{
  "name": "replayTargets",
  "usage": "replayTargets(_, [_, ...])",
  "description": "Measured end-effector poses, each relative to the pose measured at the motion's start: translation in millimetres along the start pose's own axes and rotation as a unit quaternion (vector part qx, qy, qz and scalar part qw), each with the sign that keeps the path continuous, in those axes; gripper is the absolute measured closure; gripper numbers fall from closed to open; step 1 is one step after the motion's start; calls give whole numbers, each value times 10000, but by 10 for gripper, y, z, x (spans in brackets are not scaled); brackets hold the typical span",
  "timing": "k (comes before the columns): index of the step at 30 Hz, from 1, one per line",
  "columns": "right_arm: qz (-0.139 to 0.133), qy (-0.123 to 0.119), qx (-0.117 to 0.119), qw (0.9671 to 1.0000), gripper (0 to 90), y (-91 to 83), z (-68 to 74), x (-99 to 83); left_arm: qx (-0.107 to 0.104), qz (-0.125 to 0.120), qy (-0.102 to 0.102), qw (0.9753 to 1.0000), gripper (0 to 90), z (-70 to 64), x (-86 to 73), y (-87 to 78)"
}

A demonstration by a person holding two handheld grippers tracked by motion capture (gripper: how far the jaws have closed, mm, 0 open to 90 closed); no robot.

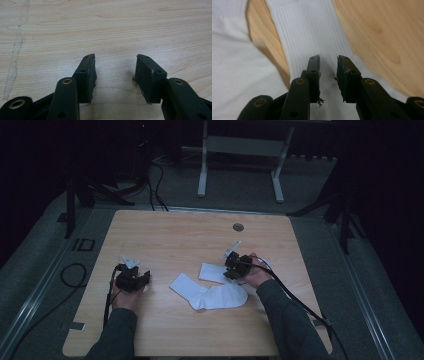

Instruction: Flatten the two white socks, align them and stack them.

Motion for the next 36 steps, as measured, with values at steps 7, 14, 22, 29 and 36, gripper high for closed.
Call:
replayTargets(7, [-38,-244,87,9997,688,-24,47,203,-6,-5,4,10000,510,1,0,1])
replayTargets(14, [67,-373,201,9991,613,98,87,361,-14,-8,12,10000,510,3,0,1])
replayTargets(22, [327,-480,341,9977,530,223,72,399,-16,-13,15,10000,509,4,0,3])
replayTargets(29, [430,-501,441,9968,475,278,30,389,-8,-11,8,10000,509,2,0,3])
replayTargets(36, [379,-222,600,9972,642,278,-72,390,1,0,8,10000,510,-1,-1,0])
Point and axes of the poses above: each handheld gripper's, and its own axes: y roughly forward along the jaws, x roughly out of its top, z roughly to its left, the point moved 3 cm from there along y, roughly forward along the jaws, and after that the axes turned 9 degrees about x, right-handed, at the moved point
